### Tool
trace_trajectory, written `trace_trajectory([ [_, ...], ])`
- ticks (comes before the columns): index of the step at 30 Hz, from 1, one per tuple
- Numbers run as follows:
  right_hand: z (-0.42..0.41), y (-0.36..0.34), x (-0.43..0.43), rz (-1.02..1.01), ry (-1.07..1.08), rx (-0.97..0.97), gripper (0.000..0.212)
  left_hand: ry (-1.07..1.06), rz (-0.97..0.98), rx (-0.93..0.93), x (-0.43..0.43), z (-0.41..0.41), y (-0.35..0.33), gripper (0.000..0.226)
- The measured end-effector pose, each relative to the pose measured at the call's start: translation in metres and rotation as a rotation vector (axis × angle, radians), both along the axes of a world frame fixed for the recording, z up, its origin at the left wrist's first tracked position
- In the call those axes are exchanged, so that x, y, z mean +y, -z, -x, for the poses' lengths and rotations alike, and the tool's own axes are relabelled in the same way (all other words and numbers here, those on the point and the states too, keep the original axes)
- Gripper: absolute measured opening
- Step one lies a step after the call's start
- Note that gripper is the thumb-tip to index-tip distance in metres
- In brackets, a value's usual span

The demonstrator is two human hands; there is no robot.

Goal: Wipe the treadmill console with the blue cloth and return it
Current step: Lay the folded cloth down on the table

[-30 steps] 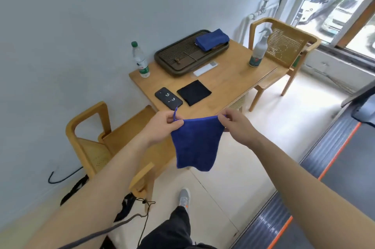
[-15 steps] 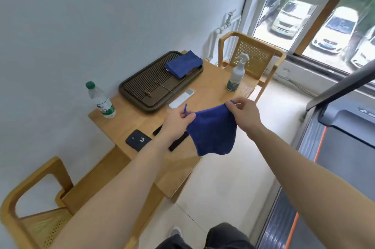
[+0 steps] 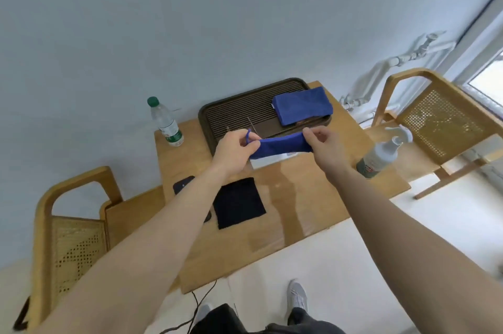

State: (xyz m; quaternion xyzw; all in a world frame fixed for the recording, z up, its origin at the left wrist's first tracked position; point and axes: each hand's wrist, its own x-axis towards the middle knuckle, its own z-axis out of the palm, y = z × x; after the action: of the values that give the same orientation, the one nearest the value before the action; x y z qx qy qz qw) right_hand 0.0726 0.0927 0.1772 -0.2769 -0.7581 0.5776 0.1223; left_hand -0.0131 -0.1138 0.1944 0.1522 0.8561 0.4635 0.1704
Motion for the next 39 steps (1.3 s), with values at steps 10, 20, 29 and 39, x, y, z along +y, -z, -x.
trace_trajectory([
  [10, -0.058, 0.154, 0.062, 0.078, -0.237, -0.346, 0.024, -0.102, 0.273, -0.377, 0.048, -0.087, 0.154, 0.010],
  [20, 0.026, 0.188, 0.082, 0.015, -0.297, -0.343, 0.023, -0.204, 0.223, -0.277, 0.065, -0.017, 0.190, 0.013],
  [29, 0.055, 0.215, 0.082, -0.295, -0.301, -0.530, 0.056, -0.402, 0.381, -0.095, 0.086, 0.002, 0.233, 0.021],
  [39, 0.038, 0.227, 0.059, -0.537, -0.424, -0.468, 0.065, -0.613, 0.370, -0.288, 0.112, 0.047, 0.214, 0.033],
])
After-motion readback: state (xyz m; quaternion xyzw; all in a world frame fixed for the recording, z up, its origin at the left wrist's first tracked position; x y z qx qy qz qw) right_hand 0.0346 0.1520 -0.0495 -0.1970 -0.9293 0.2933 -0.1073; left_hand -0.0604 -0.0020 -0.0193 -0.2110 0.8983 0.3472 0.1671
